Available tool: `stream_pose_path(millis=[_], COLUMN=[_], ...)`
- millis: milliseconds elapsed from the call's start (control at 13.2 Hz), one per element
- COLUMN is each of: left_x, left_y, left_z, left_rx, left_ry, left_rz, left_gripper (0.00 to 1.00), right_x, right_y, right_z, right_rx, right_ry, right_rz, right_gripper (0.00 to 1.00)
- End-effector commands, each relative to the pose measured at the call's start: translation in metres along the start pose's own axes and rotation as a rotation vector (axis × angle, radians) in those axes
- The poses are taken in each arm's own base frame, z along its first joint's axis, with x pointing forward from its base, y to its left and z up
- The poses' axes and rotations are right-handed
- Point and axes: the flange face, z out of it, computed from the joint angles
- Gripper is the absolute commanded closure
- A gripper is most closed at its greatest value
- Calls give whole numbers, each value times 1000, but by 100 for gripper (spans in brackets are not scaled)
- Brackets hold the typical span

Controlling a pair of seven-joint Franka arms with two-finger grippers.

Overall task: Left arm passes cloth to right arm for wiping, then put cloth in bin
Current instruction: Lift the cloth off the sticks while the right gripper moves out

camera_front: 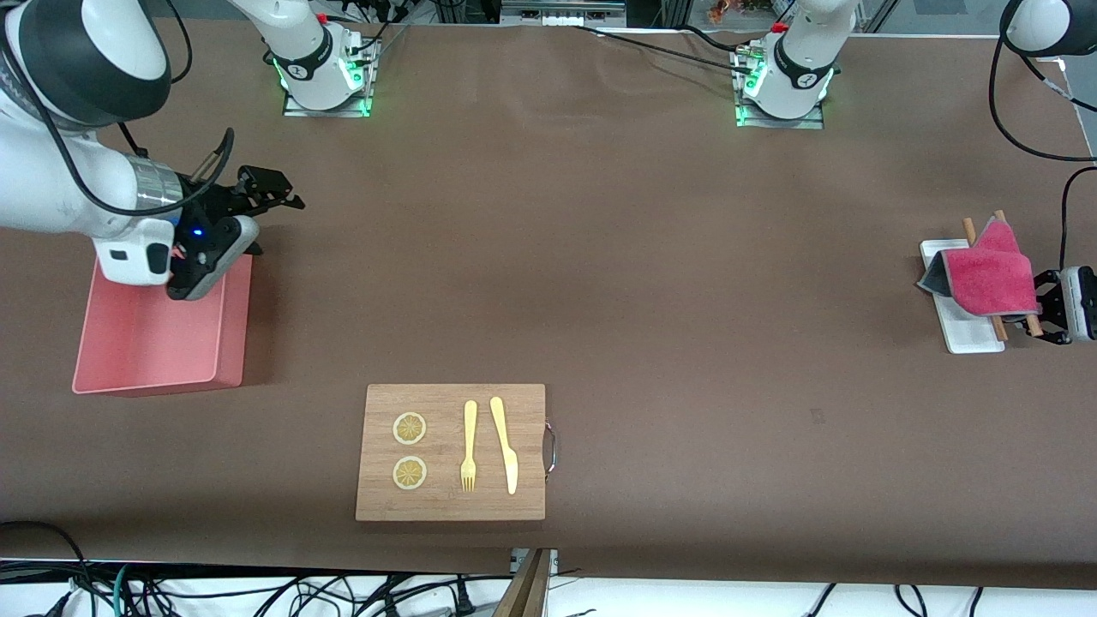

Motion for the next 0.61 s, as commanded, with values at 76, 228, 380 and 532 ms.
stream_pose_path(millis=[76, 228, 380, 532], left_x=[-7, -6, -3, 1], left_y=[2, 2, 0, -2], left_z=[-10, -8, -5, -5], left_rx=[24, 19, 20, 19], left_ry=[29, 32, 45, 46], left_rz=[39, 41, 45, 52], left_gripper=[57, 51, 51, 51], right_x=[7, 11, 13, 18], right_y=[22, 27, 30, 32], right_z=[10, 20, 34, 45], right_rx=[123, 140, 191, 231], right_ry=[96, 149, 213, 306], right_rz=[-120, -186, -224, -313], right_gripper=[0, 0, 0, 0])
